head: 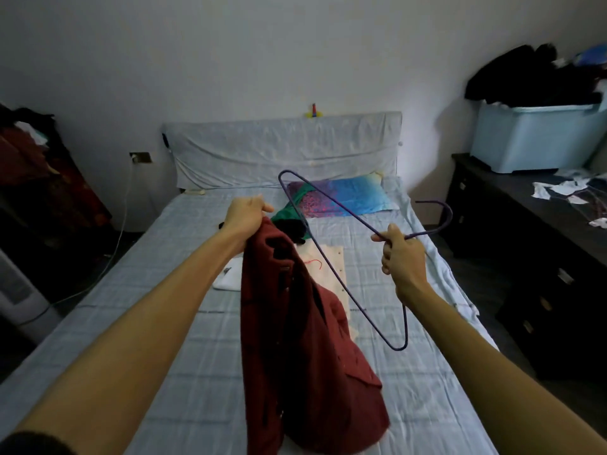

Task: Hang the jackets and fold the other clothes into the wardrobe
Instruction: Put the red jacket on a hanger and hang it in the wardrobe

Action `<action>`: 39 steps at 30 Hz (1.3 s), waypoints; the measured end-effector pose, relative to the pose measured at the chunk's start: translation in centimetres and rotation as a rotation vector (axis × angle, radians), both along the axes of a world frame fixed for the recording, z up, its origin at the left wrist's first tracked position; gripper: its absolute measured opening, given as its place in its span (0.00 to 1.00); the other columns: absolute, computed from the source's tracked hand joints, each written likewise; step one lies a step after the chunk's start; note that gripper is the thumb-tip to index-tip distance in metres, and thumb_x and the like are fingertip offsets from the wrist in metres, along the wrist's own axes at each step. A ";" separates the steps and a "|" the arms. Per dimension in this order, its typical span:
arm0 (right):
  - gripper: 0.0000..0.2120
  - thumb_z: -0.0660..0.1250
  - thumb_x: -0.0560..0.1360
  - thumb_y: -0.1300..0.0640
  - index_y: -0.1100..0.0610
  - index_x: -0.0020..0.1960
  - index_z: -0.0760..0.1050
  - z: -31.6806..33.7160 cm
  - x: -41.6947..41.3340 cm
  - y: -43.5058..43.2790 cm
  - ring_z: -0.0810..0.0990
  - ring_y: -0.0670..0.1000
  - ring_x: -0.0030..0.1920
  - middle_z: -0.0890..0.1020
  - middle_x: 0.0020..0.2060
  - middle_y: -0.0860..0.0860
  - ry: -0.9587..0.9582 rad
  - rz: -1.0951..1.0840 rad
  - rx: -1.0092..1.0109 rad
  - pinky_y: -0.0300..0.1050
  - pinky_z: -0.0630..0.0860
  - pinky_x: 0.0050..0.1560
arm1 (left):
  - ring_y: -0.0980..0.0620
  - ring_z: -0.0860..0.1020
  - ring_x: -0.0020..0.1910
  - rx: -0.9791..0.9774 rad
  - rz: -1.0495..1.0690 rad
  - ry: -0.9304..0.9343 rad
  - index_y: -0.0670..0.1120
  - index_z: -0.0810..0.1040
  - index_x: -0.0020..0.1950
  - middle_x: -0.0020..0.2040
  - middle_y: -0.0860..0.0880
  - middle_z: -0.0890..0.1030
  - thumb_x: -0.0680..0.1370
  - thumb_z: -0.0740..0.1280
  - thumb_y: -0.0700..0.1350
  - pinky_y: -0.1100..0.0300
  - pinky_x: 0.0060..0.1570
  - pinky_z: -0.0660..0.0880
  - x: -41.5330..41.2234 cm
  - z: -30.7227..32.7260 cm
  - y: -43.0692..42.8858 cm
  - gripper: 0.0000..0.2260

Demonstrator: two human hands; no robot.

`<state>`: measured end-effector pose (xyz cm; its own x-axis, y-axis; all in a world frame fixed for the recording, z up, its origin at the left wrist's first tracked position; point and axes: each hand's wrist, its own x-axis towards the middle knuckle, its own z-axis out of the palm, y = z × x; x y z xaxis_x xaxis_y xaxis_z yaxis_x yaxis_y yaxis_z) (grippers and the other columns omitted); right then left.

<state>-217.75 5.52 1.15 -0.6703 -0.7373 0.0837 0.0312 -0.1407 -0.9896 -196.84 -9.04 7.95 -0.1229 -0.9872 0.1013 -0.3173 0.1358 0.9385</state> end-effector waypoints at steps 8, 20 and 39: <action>0.19 0.57 0.79 0.54 0.61 0.36 0.77 -1.7 -2.3 1.0 0.58 0.44 0.20 0.60 0.19 0.45 0.049 0.128 0.139 0.40 0.56 0.26 | 0.51 0.74 0.32 0.176 0.279 0.245 0.41 0.80 0.42 0.41 0.44 0.79 0.82 0.56 0.48 0.61 0.31 0.72 1.0 -1.8 -1.7 0.18; 0.19 0.57 0.81 0.50 0.53 0.38 0.81 -1.2 1.0 0.7 0.71 0.48 0.26 0.73 0.23 0.46 0.609 -0.009 0.249 0.44 0.64 0.30 | 0.48 0.77 0.41 0.144 0.210 0.236 0.45 0.82 0.42 0.43 0.44 0.81 0.77 0.66 0.44 0.57 0.43 0.74 -1.9 -1.5 -2.0 0.07; 0.21 0.59 0.79 0.47 0.52 0.34 0.82 -0.5 2.4 -0.2 0.63 0.51 0.24 0.63 0.21 0.51 0.182 -0.039 -0.039 0.50 0.63 0.29 | 0.48 0.73 0.44 -0.824 -0.231 -0.511 0.48 0.82 0.46 0.41 0.50 0.77 0.77 0.59 0.54 0.54 0.49 0.69 -5.1 -1.6 2.4 0.15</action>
